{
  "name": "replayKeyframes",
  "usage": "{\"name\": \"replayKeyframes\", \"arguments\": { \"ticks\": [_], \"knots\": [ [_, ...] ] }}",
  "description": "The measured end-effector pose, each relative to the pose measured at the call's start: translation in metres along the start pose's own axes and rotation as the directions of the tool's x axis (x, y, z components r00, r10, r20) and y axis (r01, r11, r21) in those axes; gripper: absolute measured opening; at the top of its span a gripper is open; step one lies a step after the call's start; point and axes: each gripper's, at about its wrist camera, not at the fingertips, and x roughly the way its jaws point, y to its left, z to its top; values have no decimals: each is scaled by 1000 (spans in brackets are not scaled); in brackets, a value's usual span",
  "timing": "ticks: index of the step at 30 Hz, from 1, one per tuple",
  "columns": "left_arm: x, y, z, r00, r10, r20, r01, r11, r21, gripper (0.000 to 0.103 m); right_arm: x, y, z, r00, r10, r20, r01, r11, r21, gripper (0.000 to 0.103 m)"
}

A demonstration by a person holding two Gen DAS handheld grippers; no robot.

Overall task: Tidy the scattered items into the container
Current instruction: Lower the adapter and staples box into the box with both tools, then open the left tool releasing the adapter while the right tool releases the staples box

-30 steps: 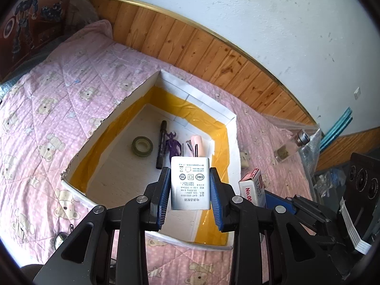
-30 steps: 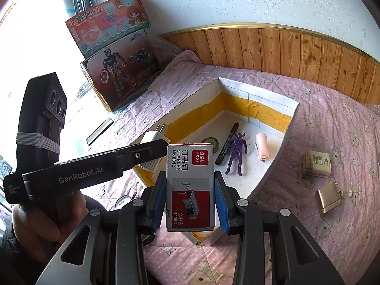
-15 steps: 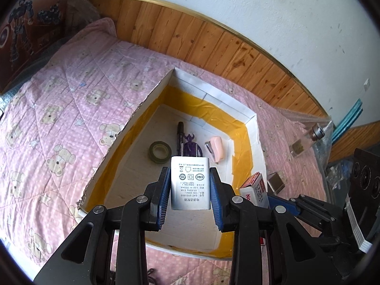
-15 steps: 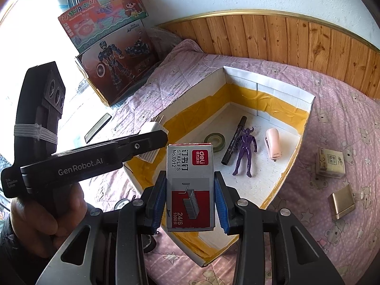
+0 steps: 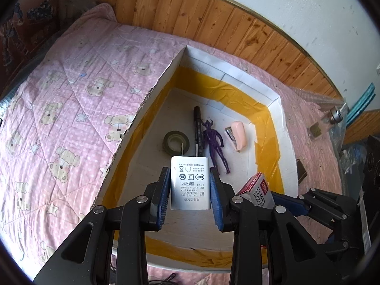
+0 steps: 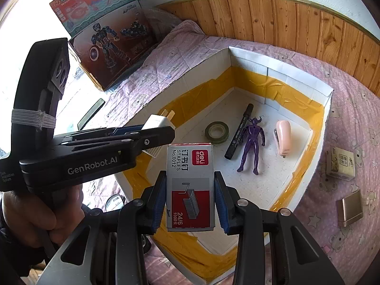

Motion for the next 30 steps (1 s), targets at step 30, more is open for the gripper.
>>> {"name": "replayKeyframes", "arguments": {
  "ticks": [30],
  "knots": [
    [64, 4, -2, 962, 164, -216, -130, 978, 164, 34, 71, 3, 8, 963, -73, -258, 54, 995, -81, 40]
  ]
}}
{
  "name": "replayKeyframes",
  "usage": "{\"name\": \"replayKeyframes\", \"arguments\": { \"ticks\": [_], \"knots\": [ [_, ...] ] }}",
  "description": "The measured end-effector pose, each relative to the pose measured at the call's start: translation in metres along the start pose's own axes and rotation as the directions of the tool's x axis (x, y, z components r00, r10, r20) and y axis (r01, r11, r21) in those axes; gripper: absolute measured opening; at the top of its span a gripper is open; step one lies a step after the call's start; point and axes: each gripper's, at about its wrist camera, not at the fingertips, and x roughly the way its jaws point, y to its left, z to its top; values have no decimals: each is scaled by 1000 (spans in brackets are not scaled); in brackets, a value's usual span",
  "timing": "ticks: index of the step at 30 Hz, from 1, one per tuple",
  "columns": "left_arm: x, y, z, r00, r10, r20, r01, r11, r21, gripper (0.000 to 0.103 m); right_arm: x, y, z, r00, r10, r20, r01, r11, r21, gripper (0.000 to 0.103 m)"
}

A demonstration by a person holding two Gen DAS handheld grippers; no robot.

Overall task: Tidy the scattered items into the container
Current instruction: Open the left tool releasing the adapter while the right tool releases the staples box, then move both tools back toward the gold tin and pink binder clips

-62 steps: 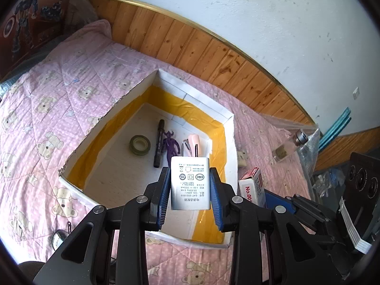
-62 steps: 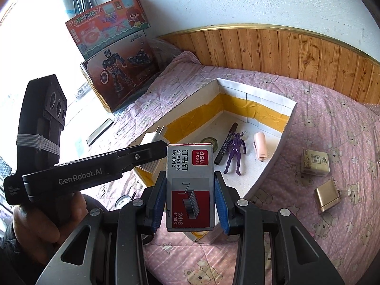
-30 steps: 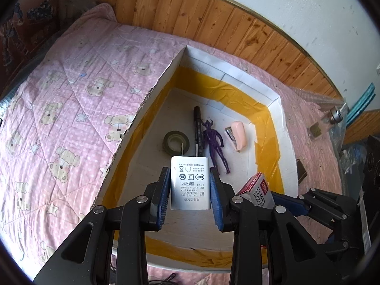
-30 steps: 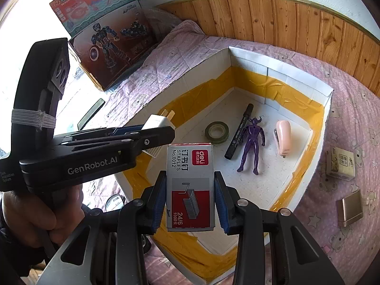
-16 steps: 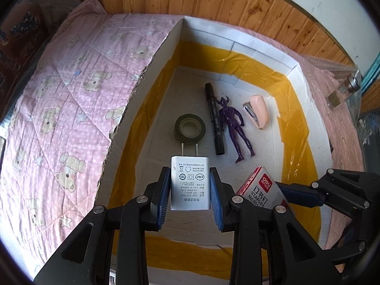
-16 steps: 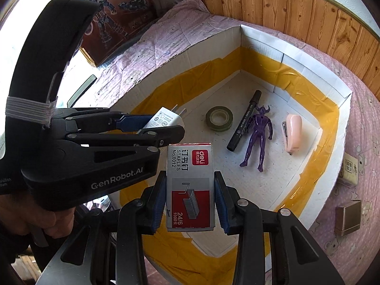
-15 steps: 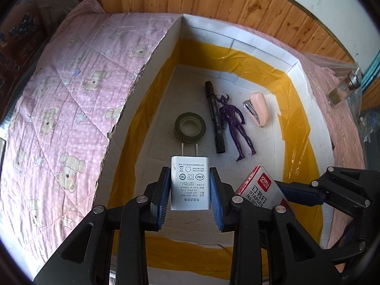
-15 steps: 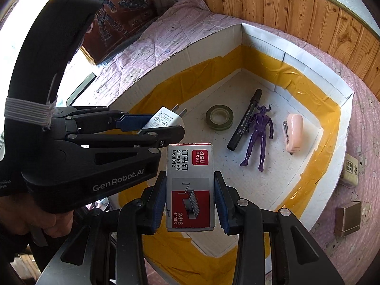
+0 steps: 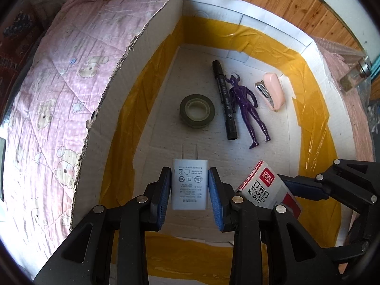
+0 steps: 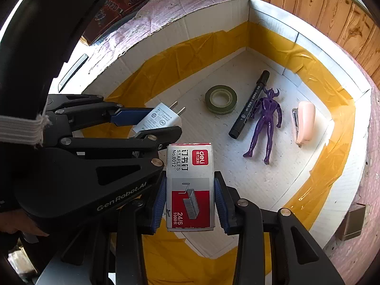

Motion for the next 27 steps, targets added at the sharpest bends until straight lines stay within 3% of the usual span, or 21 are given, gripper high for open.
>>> {"name": "replayKeyframes", "arguments": {
  "ticks": [11, 19, 23, 27],
  "knots": [
    [-5, -2, -4, 999, 32, -11, -33, 999, -17, 37, -8, -13, -14, 999, 28, 17, -29, 998, 51, 40],
    [-33, -4, -10, 998, 51, 44, -50, 998, -39, 42, -37, -19, -19, 993, 65, 102, -72, 995, 67, 40],
    [-57, -13, -17, 993, 51, 104, -47, 998, -42, 42, -61, -16, -29, 977, 98, 192, -108, 993, 42, 40],
    [-90, -28, -34, 979, 33, 201, -26, 999, -37, 42, -90, -15, -43, 944, 127, 305, -137, 990, 11, 40]
  ]
}}
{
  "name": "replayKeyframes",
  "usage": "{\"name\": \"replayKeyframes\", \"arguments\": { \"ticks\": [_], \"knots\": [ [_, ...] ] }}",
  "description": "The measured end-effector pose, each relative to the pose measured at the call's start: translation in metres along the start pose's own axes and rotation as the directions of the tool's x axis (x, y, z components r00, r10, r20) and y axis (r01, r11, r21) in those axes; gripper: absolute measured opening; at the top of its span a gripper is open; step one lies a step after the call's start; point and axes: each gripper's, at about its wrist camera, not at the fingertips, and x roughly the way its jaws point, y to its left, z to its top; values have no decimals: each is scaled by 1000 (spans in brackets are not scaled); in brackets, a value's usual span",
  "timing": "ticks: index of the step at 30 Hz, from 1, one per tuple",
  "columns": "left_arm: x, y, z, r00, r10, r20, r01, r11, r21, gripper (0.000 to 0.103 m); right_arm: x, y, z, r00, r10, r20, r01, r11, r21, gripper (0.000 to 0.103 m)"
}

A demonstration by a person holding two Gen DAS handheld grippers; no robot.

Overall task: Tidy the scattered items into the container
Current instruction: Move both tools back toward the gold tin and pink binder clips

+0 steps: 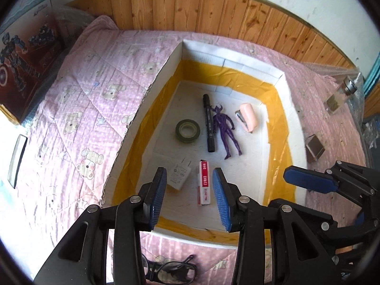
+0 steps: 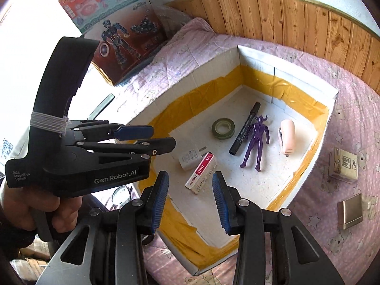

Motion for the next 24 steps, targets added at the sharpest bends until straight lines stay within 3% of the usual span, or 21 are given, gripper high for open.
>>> {"name": "replayKeyframes", "arguments": {
  "ticks": [6, 9, 12, 16, 24],
  "knots": [
    [-58, -48, -28, 986, -85, 144, 74, 994, 86, 42, -50, -9, -19, 987, 33, 156, -35, 999, 9, 40],
    [-74, -81, -42, 972, -170, 161, 149, 980, 132, 42, -82, -20, -36, 971, 34, 238, -39, 999, 18, 40],
    [-74, -112, -56, 958, -256, 133, 235, 960, 153, 42, -110, -35, -56, 955, 17, 296, -30, 999, 38, 40],
    [-56, -153, -70, 949, -308, 71, 291, 939, 181, 43, -136, -61, -84, 945, -41, 325, 14, 996, 85, 40],
    [2, -206, -82, 939, -343, -41, 345, 926, 154, 46, -138, -143, -137, 950, -203, 239, 138, 955, 263, 40]
  ]
}}
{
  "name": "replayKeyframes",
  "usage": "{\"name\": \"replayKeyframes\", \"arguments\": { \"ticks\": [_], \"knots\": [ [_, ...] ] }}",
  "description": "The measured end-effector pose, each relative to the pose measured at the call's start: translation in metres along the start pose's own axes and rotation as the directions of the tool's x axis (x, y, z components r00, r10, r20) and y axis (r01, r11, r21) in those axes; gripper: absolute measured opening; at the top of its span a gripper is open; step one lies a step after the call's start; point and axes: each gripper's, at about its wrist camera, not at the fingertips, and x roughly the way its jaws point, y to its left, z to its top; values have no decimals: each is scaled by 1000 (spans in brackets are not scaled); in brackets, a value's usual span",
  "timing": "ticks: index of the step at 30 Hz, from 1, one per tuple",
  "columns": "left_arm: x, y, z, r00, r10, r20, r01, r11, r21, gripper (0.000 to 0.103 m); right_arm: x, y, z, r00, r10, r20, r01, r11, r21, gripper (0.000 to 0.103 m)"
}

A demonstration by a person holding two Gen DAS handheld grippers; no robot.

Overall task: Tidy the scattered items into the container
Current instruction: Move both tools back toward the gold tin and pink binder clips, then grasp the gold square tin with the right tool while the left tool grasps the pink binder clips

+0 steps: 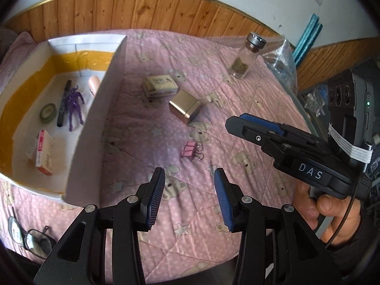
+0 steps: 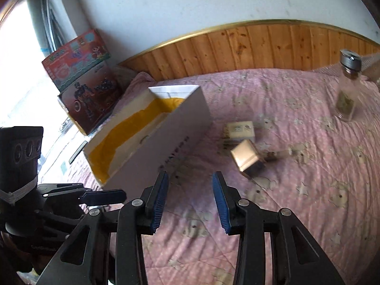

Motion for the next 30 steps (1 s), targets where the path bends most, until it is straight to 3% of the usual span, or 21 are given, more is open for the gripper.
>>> {"name": "replayKeyframes", "arguments": {
  "ticks": [4, 8, 12, 15, 19, 21, 26, 30],
  "knots": [
    [30, -6, -1, 999, -2, -39, 1, 1000, -31, 46, 15, -32, -9, 994, -94, -53, 94, 996, -1, 40],
    [49, -4, -4, 997, -19, -69, 14, 997, -81, 46, 36, -44, -7, 982, -169, -82, 162, 983, -87, 60],
    [65, 0, -8, 995, -41, -90, 27, 989, -145, 46, 63, -42, 7, 976, -199, -93, 179, 966, -184, 71],
    [76, 1, -9, 993, -59, -107, 39, 983, -182, 46, 91, -36, 17, 971, -214, -105, 178, 945, -274, 73],
    [88, 1, -6, 989, -79, -128, 51, 977, -209, 46, 126, -25, 20, 955, -285, -86, 222, 874, -432, 72],
    [96, 1, -3, 986, -88, -138, 56, 973, -222, 46, 136, -27, 22, 950, -299, -90, 227, 859, -458, 49],
    [117, 0, 3, 985, -59, -159, 25, 979, -203, 46, 118, -59, 33, 955, -261, -145, 209, 931, -300, 49],
    [126, 14, 10, 984, 72, -161, -101, 978, -181, 46, 76, -95, 33, 970, -162, -181, 158, 987, -34, 48]
  ]
}}
